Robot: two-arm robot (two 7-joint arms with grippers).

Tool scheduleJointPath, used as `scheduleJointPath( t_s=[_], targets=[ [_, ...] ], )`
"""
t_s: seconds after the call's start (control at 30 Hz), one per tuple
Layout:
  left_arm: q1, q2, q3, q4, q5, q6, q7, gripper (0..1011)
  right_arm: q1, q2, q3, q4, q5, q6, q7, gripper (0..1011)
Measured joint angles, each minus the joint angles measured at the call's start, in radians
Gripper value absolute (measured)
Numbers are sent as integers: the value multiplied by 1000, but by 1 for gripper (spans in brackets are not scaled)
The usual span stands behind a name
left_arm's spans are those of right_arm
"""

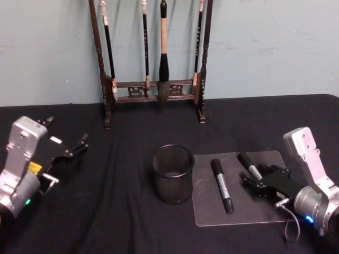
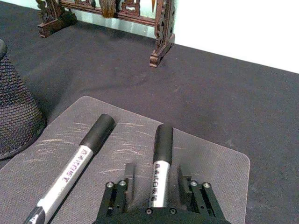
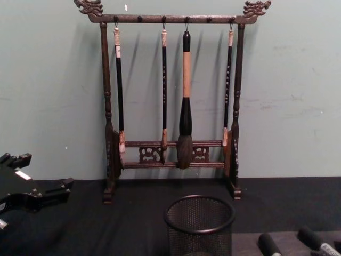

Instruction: Pick up the water-based marker from the table and place it into the pen holder.

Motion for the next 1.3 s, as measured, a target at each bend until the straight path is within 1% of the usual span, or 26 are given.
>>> scheduleJointPath(
  t_s=[0.07, 0.1, 0.13, 0.2, 0.23, 0.3, 0.33, 0.4, 0.43, 0.8, 0.97, 1.13, 1.2, 1.3],
  targets=[
    [0, 0, 0, 0, 0, 0, 0, 1009, 0, 0, 0, 0, 0, 0, 0, 561],
    [0, 0, 0, 0, 0, 0, 0, 1009, 0, 0, 0, 0, 0, 0, 0, 561],
    [0, 0, 0, 0, 0, 0, 0, 1009, 0, 0, 0, 0, 0, 0, 0, 503],
    [0, 0, 0, 0, 0, 0, 0, 1009, 0, 0, 0, 0, 1, 0, -1, 460],
    [0, 0, 0, 0, 0, 0, 0, 1009, 0, 0, 0, 0, 1, 0, -1, 396],
    [0, 0, 0, 0, 0, 0, 0, 1009, 0, 0, 0, 0, 1, 0, -1, 358],
    [0, 0, 0, 0, 0, 0, 0, 1009, 0, 0, 0, 0, 1, 0, -1, 300],
    [0, 0, 0, 0, 0, 0, 0, 1009, 0, 0, 0, 0, 1, 0, -1, 255],
    [0, 0, 0, 0, 0, 0, 0, 1009, 0, 0, 0, 0, 1, 0, -1, 211],
    [0, 0, 0, 0, 0, 0, 0, 1009, 0, 0, 0, 0, 1, 0, -1, 199],
    [0, 0, 0, 0, 0, 0, 0, 1009, -5, -7, 13, 0, 1, -17, 14, 199],
    [0, 0, 0, 0, 0, 0, 0, 1009, -17, -21, 34, 4, -1, -81, 44, 199],
    [0, 0, 0, 0, 0, 0, 0, 1009, -19, -23, 38, 4, -1, -90, 48, 199],
    [0, 0, 0, 0, 0, 0, 0, 1009, -28, -30, 51, 4, 1, -122, 66, 199]
  ],
)
